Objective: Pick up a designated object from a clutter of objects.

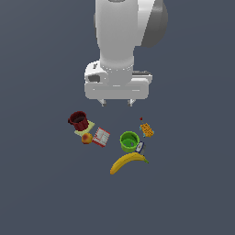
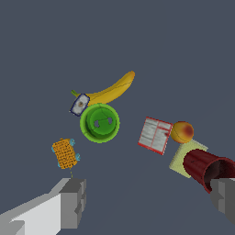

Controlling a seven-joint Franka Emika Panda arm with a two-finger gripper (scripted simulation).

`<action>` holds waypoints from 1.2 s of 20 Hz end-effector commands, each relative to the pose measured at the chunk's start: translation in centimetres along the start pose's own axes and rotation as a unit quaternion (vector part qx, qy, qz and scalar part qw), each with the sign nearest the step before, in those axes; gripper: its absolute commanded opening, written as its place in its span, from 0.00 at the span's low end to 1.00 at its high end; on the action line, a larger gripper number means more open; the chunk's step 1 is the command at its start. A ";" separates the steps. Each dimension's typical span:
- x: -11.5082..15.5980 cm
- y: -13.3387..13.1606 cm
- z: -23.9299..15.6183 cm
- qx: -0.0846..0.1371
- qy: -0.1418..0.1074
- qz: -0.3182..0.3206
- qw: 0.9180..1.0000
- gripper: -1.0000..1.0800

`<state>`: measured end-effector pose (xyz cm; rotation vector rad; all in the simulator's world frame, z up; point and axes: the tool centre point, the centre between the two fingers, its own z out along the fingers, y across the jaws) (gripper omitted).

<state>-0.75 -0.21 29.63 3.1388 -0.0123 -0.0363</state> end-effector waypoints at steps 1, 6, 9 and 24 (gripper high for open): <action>0.0 0.0 0.0 0.000 0.000 0.000 1.000 0.96; -0.1 -0.4 -0.6 0.005 -0.001 0.005 1.000 0.96; -0.2 -0.6 -1.0 0.009 -0.002 0.009 1.000 0.96; 0.9 1.8 2.3 0.013 0.000 0.017 1.000 0.96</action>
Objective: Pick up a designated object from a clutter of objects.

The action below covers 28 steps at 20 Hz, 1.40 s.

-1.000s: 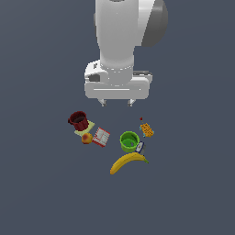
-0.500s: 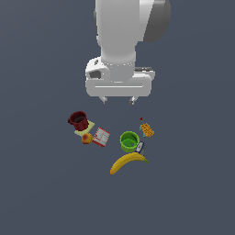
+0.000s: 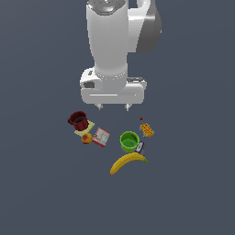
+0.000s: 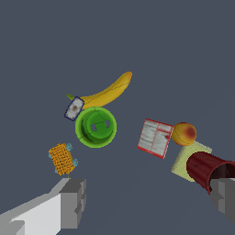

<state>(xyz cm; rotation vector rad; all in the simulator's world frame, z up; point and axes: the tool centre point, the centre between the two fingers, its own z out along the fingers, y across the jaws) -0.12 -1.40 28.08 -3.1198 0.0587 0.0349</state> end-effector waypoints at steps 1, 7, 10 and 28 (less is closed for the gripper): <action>0.4 1.1 1.4 0.001 0.001 0.004 1.000 0.96; 1.4 4.8 6.3 0.002 0.004 0.015 1.000 0.96; 1.6 7.4 9.4 0.002 0.006 0.023 1.000 0.96; 0.1 15.4 19.3 -0.010 0.012 0.047 0.999 0.96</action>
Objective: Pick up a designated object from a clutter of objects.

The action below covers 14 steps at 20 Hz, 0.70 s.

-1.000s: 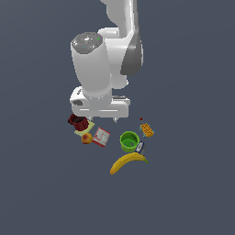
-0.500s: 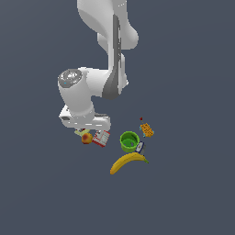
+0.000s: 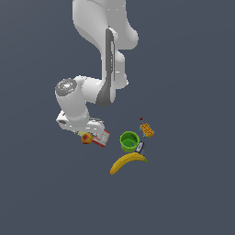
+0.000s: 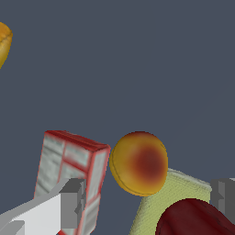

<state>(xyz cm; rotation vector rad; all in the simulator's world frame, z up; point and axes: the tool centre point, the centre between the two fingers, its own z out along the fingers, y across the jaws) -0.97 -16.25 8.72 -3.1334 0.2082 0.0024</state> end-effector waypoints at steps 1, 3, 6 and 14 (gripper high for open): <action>0.0 0.2 0.2 -0.001 0.001 0.000 1.000 0.96; 0.0 0.1 0.1 0.000 0.000 0.000 1.000 0.96; 0.0 0.1 0.7 0.000 0.000 0.000 1.000 0.96; -0.1 0.2 4.2 0.000 0.000 0.000 1.000 0.96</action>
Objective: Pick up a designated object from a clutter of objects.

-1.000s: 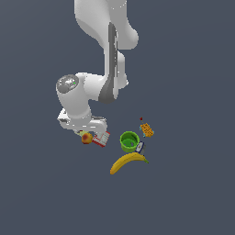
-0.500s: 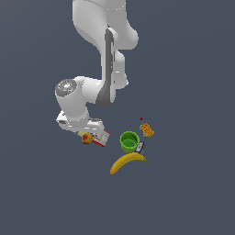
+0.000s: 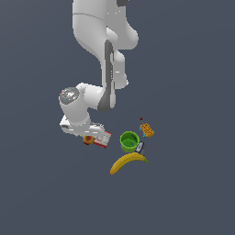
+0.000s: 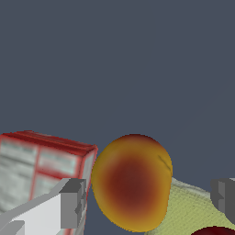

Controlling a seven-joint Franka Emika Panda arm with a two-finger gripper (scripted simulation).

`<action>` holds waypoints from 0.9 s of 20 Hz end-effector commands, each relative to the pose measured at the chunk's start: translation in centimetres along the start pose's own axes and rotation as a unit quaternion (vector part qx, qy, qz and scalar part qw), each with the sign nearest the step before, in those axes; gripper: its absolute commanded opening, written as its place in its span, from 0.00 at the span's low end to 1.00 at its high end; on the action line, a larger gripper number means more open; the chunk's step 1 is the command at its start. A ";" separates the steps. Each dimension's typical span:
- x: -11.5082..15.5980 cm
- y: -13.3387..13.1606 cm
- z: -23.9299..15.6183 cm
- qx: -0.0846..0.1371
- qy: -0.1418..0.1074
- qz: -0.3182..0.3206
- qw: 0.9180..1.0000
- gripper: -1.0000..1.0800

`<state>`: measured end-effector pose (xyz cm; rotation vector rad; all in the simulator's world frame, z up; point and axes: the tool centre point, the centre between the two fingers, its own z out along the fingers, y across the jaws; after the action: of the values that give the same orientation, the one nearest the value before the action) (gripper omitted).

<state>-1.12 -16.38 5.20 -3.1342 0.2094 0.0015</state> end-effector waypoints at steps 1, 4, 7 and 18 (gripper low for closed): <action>0.0 0.0 1.0 0.000 0.000 0.000 1.000 0.96; 0.0 0.0 1.6 0.000 0.000 0.000 1.000 0.96; 0.1 0.0 1.7 0.000 0.000 0.000 1.000 0.00; 0.5 -0.1 1.2 0.000 0.006 -0.001 1.000 0.00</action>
<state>-0.53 -16.14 4.14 -3.1353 0.1992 -0.0200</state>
